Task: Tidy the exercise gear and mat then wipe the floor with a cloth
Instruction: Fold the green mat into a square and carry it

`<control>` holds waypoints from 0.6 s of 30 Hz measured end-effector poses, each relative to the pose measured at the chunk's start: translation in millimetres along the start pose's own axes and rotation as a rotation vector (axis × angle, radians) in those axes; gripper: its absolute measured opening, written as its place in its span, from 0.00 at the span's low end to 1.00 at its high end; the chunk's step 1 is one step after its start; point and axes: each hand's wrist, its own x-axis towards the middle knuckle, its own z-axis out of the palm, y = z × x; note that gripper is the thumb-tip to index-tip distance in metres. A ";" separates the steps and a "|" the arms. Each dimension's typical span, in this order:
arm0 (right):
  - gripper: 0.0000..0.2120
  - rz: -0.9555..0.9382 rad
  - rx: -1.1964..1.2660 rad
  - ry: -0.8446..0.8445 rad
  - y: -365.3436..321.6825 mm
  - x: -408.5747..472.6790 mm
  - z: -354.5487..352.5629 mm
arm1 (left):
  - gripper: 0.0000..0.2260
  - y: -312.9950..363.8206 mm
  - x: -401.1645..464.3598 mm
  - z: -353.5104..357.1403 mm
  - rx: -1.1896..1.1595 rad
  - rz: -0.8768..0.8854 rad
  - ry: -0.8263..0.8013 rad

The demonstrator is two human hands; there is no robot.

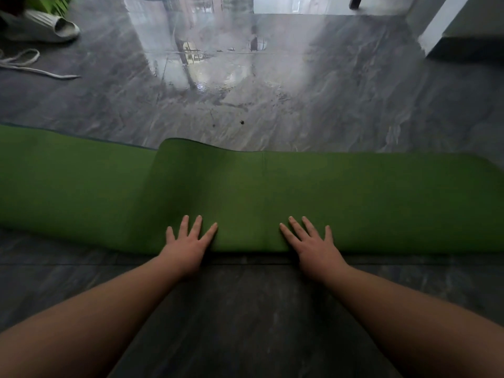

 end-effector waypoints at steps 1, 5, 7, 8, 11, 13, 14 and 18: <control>0.42 -0.007 -0.021 0.015 7.9 -2.9 -0.1 | 0.42 9.6 1.4 -3.2 0.003 0.026 0.016; 0.42 0.049 -0.050 0.052 53.0 -19.8 0.4 | 0.43 66.9 16.4 -26.5 0.016 0.219 0.070; 0.41 0.062 -0.050 0.043 77.6 -31.4 3.0 | 0.43 101.6 23.9 -42.2 0.013 0.296 0.048; 0.41 0.060 -0.047 0.037 89.2 -37.9 5.3 | 0.43 118.3 27.2 -49.5 0.023 0.331 0.046; 0.40 0.067 -0.022 0.037 123.0 -56.2 12.7 | 0.43 163.1 35.1 -70.3 0.064 0.418 0.075; 0.40 0.115 0.005 0.054 146.0 -65.7 16.6 | 0.43 188.6 40.5 -80.1 0.077 0.453 0.093; 0.40 0.154 0.025 0.064 157.3 -69.5 18.4 | 0.42 200.3 43.0 -83.4 0.071 0.458 0.098; 0.44 0.313 0.063 0.112 199.0 -81.7 30.2 | 0.40 243.3 49.7 -85.6 0.030 0.481 0.121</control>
